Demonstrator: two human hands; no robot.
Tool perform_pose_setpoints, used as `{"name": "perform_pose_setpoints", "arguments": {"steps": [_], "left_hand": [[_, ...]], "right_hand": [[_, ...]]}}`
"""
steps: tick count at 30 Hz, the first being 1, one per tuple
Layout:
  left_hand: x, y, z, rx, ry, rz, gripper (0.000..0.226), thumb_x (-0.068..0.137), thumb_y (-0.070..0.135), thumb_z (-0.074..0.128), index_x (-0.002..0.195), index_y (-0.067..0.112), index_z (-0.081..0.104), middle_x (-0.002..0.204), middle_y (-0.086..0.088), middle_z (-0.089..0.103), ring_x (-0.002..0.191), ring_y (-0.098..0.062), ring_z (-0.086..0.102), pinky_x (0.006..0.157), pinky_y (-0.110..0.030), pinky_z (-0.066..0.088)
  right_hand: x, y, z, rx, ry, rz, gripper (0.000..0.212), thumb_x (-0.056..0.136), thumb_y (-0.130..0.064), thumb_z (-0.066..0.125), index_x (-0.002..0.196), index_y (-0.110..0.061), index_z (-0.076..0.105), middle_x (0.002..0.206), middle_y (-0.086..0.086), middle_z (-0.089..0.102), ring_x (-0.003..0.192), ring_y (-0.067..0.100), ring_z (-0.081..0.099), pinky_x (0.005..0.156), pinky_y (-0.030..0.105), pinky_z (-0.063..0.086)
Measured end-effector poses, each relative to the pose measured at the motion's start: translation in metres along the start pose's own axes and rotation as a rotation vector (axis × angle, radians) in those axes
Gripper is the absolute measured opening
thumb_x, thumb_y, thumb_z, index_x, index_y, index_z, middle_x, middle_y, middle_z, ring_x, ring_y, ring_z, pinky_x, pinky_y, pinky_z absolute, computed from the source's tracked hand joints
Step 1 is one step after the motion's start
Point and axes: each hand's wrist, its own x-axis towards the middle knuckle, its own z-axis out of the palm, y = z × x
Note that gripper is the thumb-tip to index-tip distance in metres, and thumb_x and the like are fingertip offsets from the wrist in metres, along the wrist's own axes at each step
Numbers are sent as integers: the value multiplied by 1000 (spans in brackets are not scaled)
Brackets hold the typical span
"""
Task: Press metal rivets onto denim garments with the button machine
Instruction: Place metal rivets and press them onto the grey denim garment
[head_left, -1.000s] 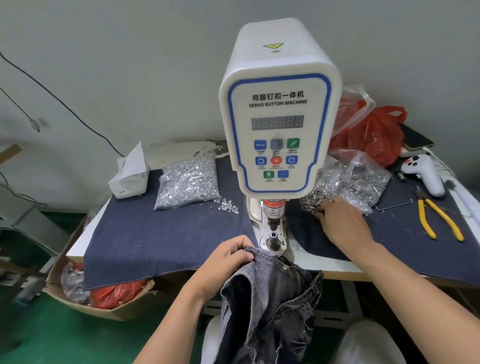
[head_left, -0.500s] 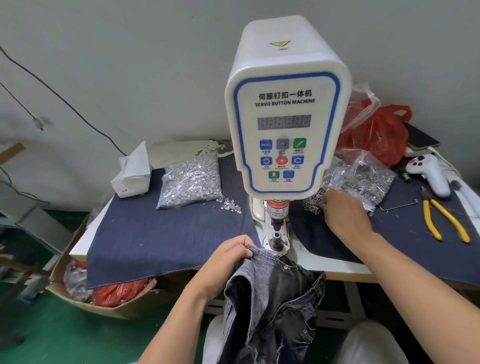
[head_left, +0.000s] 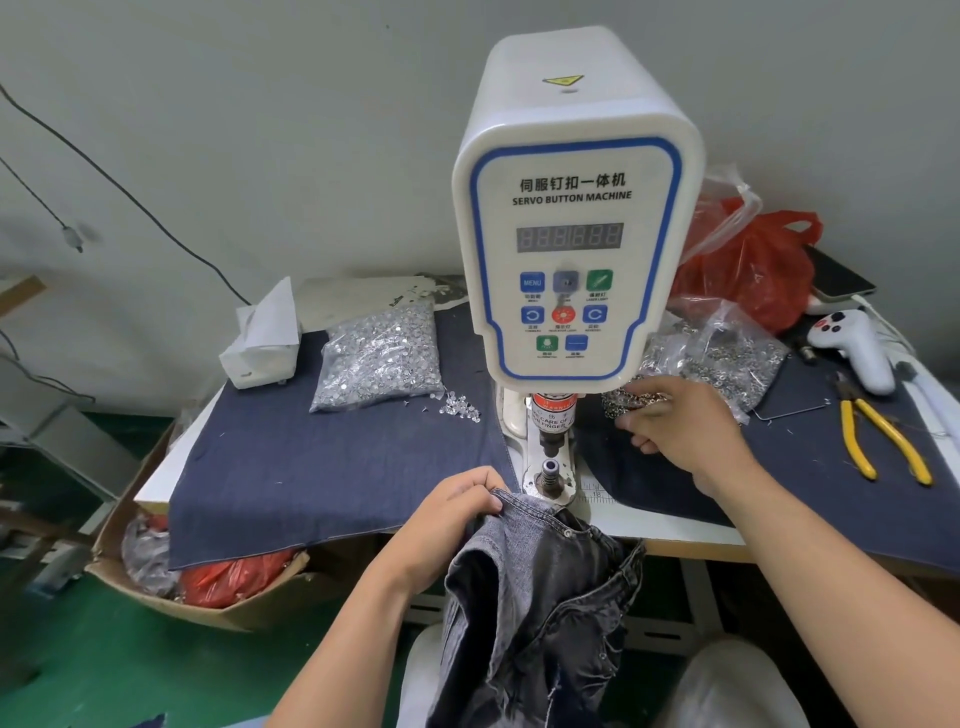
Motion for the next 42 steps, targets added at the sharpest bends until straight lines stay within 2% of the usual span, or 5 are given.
{"name": "perform_pose_setpoints", "arguments": {"steps": [6, 15, 18, 26, 42], "left_hand": [[-1, 0, 0, 19, -15, 7, 17, 69, 38, 60, 74, 23, 61, 78, -1, 54, 66, -7, 46, 60, -21, 39], [-1, 0, 0, 14, -13, 7, 7, 79, 24, 56, 75, 20, 60, 75, 3, 56, 61, -5, 47, 58, -16, 40], [-2, 1, 1, 1, -15, 9, 8, 80, 22, 55, 74, 20, 60, 74, 3, 55, 61, -5, 47, 58, -16, 40], [-1, -2, 0, 5, -17, 10, 8, 81, 23, 55, 75, 20, 60, 74, 4, 56, 62, -5, 48, 58, -16, 40], [-1, -3, 0, -5, -17, 0, 9, 82, 23, 56, 76, 21, 61, 72, 5, 56, 59, -5, 48, 56, -17, 40]], "right_hand": [[-21, -12, 5, 371, -124, 109, 7, 90, 4, 73, 90, -3, 71, 81, 17, 78, 60, 15, 71, 57, 22, 60], [-48, -22, 23, 469, -382, 272, 6, 90, -8, 76, 90, -2, 76, 75, 8, 75, 60, 10, 65, 58, 20, 59], [-53, -24, 28, 551, -441, 357, 10, 87, -4, 77, 77, -4, 80, 72, 10, 73, 56, 11, 64, 53, 20, 56], [-61, -26, 35, 786, -476, 600, 20, 85, 2, 73, 66, 2, 79, 82, 19, 76, 61, 16, 74, 49, 22, 58], [-65, -27, 37, 947, -542, 631, 12, 71, -1, 71, 75, 8, 78, 90, 20, 76, 63, 19, 72, 51, 24, 58]]}}
